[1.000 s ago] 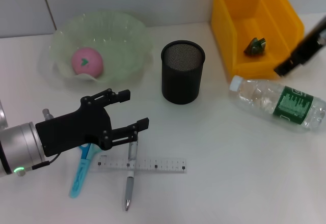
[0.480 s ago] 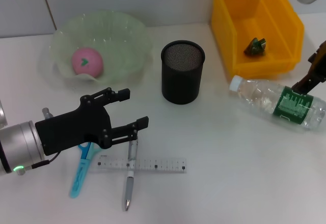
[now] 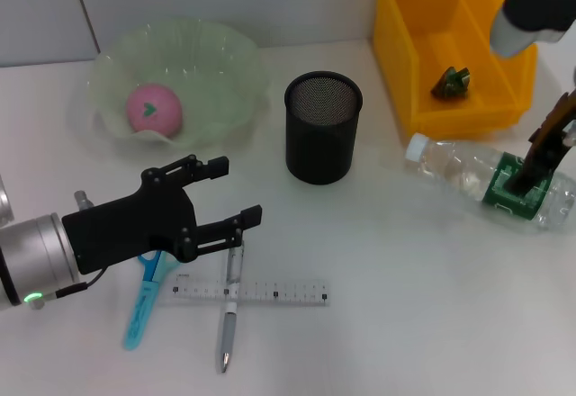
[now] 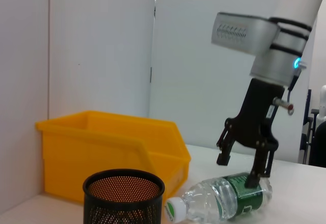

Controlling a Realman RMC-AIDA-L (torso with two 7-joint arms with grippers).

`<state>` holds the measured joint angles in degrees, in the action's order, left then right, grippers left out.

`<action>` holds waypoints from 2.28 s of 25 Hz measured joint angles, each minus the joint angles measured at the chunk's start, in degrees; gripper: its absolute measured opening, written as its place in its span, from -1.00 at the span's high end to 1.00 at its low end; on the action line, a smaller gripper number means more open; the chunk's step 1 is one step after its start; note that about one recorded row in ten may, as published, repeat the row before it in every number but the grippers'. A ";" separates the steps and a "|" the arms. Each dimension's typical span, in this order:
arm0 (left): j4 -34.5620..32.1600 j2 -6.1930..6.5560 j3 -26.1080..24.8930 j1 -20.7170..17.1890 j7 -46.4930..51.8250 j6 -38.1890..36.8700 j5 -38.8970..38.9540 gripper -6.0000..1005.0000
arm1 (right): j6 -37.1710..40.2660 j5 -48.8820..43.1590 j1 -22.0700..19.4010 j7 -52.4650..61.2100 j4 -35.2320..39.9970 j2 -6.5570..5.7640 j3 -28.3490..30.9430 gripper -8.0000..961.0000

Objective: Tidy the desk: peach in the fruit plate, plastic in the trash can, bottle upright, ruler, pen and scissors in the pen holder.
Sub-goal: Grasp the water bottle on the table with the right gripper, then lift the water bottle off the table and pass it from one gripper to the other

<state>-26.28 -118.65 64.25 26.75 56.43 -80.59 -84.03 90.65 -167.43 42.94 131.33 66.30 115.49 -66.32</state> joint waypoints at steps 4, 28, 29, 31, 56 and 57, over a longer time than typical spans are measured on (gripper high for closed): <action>0.07 0.00 0.00 0.11 0.00 -0.06 0.00 -0.60 | -1.96 0.00 0.07 0.64 -1.52 0.14 -0.82 -0.76; 0.26 0.00 0.15 0.32 0.00 -0.34 0.00 -0.60 | -8.47 0.09 2.74 3.35 -12.71 0.24 -2.14 -0.76; 0.26 0.00 0.15 0.32 0.00 -0.34 0.00 -0.60 | -8.58 0.09 2.84 3.39 -12.95 0.24 -2.14 -0.76; 0.27 -0.01 0.13 0.32 0.00 -0.35 0.00 -0.60 | -8.72 0.09 2.91 3.43 -13.43 0.27 -2.14 -0.76; 0.17 -0.09 0.27 0.32 0.00 -0.41 0.00 -0.59 | -10.45 0.08 3.18 3.96 -15.04 0.96 -3.76 -0.72; 0.18 -0.09 0.26 0.32 0.00 -0.42 0.00 -0.59 | -10.34 0.08 3.12 3.94 -14.88 1.04 -3.83 -0.70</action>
<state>-26.10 -118.74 64.51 27.07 56.43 -81.01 -84.02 80.31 -167.35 46.06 135.27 51.42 116.52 -70.16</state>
